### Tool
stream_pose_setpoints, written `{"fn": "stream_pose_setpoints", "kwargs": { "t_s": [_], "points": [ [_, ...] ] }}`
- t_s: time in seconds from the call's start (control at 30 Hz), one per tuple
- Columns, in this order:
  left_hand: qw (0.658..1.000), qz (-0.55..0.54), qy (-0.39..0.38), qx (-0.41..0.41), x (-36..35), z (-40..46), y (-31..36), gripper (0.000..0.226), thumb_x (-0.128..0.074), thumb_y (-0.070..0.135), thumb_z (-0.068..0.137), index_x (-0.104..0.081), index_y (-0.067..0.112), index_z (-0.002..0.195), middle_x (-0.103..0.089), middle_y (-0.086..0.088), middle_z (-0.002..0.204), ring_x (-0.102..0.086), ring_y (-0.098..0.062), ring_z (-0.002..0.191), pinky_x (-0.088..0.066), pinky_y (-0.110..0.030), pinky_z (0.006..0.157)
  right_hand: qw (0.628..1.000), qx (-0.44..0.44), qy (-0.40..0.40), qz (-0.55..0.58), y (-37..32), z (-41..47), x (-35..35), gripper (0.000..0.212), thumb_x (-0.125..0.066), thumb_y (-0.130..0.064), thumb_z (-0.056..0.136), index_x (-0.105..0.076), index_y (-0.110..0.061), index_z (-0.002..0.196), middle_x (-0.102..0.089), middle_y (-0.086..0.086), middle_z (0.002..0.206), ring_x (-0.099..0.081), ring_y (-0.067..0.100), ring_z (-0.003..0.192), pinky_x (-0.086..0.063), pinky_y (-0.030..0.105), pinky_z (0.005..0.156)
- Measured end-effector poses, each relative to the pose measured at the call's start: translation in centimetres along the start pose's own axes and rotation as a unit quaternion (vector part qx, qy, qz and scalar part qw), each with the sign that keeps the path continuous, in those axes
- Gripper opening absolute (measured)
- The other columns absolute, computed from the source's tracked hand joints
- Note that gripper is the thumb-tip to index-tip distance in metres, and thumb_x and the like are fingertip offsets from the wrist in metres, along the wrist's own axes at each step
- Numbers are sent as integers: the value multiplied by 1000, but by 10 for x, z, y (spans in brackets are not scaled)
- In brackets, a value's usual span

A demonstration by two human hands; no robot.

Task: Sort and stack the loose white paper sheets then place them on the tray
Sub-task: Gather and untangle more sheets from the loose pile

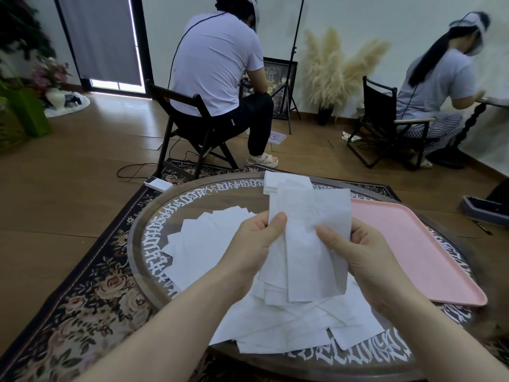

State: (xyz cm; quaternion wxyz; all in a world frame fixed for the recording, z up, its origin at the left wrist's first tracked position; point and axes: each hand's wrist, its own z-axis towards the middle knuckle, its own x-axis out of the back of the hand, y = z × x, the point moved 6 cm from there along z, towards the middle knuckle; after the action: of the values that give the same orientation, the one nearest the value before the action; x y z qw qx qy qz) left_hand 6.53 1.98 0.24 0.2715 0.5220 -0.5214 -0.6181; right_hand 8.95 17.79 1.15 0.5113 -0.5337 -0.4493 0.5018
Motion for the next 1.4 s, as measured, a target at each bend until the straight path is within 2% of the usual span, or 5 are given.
{"fn": "stream_pose_setpoints", "kwargs": {
  "t_s": [0.67, 0.83, 0.93, 1.17, 1.4],
  "points": [
    [999, 18, -21, -24, 1, 3, 0, 19, -58, 7, 95, -69, 13, 109, -77, -4, 101, -73, -13, 84, -54, -19, 63, 1000, -6, -9, -15, -1, -2, -2, 33, -70, -21, 80, -70, -11, 111, -76, 5, 104, -73, 23, 94, -58, 25, 67],
    [999, 17, -16, -40, 3, 5, 2, 21, -59, 6, 94, -68, 10, 113, -76, -7, 105, -73, -19, 90, -58, -26, 71, 995, 28, 70, -62, -6, 0, 8, 55, -79, -34, 68, -62, -18, 118, -73, -2, 110, -70, 15, 101, -55, 32, 83],
    [999, 13, -19, -47, 4, 6, 2, 22, -59, 5, 93, -67, 10, 113, -75, -9, 108, -72, -25, 97, -59, -35, 84, 998, -7, 20, -56, -4, 2, 6, 65, -79, -34, 69, -55, -23, 129, -70, -7, 118, -67, 10, 108, -52, 29, 86],
    [976, 118, 24, -184, 4, -1, 17, 72, -66, 10, 83, -42, 55, 134, -71, -3, 118, -70, -25, 102, -58, -45, 85, 997, -66, -34, -5, 9, 1, -3, 41, -77, -23, 70, -71, -11, 109, -76, 5, 105, -74, 20, 94, -56, 19, 64],
    [971, 128, 26, -199, 3, -4, 18, 61, -61, -3, 91, -62, 51, 120, -66, 8, 128, -71, -21, 100, -58, -45, 86, 998, -58, -31, 20, 10, 3, -5, 43, -75, -23, 71, -69, -11, 112, -76, 5, 107, -73, 21, 96, -57, 20, 65]
  ]
}}
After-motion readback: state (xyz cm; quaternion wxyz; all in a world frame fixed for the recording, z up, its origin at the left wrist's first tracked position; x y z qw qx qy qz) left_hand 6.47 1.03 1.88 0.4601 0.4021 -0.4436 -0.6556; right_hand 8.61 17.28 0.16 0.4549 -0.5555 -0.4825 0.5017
